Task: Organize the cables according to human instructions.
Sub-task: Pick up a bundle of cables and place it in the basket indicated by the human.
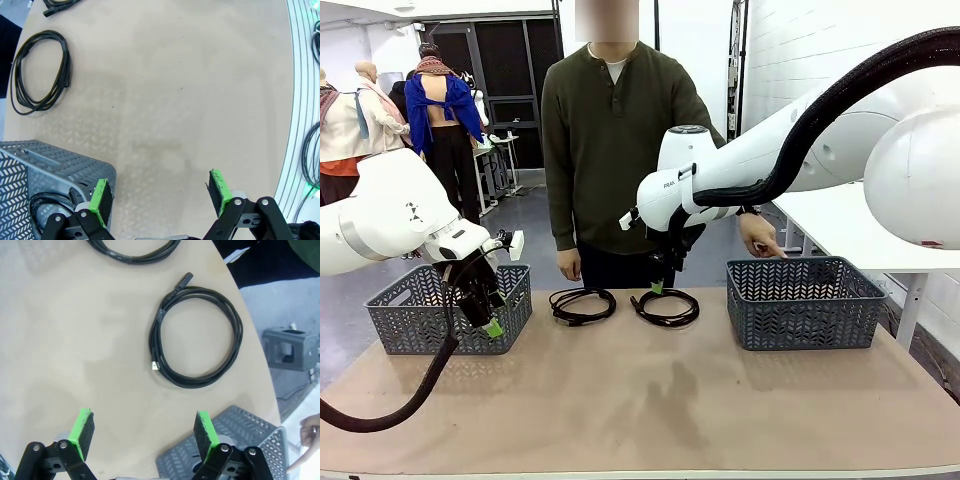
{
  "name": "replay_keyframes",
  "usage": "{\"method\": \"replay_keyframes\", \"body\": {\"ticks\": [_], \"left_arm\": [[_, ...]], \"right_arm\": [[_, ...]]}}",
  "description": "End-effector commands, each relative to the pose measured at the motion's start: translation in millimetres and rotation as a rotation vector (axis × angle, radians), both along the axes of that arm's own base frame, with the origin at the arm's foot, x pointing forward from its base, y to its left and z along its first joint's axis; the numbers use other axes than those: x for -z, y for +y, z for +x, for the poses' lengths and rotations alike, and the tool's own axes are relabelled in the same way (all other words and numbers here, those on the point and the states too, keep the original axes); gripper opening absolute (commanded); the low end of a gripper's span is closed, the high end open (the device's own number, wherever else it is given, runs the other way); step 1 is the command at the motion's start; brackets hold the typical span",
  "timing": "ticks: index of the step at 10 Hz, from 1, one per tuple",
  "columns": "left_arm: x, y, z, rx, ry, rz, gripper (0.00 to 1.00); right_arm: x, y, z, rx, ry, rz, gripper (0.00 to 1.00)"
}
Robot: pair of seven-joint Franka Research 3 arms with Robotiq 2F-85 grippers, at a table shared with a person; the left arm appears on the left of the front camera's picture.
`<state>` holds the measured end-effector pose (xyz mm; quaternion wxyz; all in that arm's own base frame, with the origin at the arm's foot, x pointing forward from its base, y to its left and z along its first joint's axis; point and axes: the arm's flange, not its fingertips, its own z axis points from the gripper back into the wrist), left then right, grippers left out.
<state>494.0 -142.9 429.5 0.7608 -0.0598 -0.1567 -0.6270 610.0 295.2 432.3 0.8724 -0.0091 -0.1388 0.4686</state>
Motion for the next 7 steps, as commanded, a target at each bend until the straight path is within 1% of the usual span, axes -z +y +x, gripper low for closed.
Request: {"method": "replay_keyframes", "body": {"ticks": [1, 3, 4, 5, 7], "left_arm": [[-3.8, 0.1, 0.0, -0.001, 0.011, 0.002, 1.00], [-3.8, 0.1, 0.0, -0.001, 0.011, 0.002, 1.00], [-3.8, 0.1, 0.0, -0.001, 0.011, 0.002, 1.00], [-3.8, 0.1, 0.0, -0.001, 0.011, 0.002, 1.00], [-3.8, 0.1, 0.0, -0.001, 0.011, 0.002, 1.00]], "right_arm": [[6.5, 2.3, 9.2, 0.006, 0.009, -0.004, 1.00], [19.4, 16.3, 26.9, 0.056, 0.025, -0.006, 1.00], [25.4, 25.1, 30.6, 0.038, 0.026, -0.013, 1.00], [33.2, 30.3, 34.1, -0.026, 0.036, -0.017, 1.00], [48.2, 32.9, 41.1, -0.043, 0.067, -0.019, 1.00]]}}
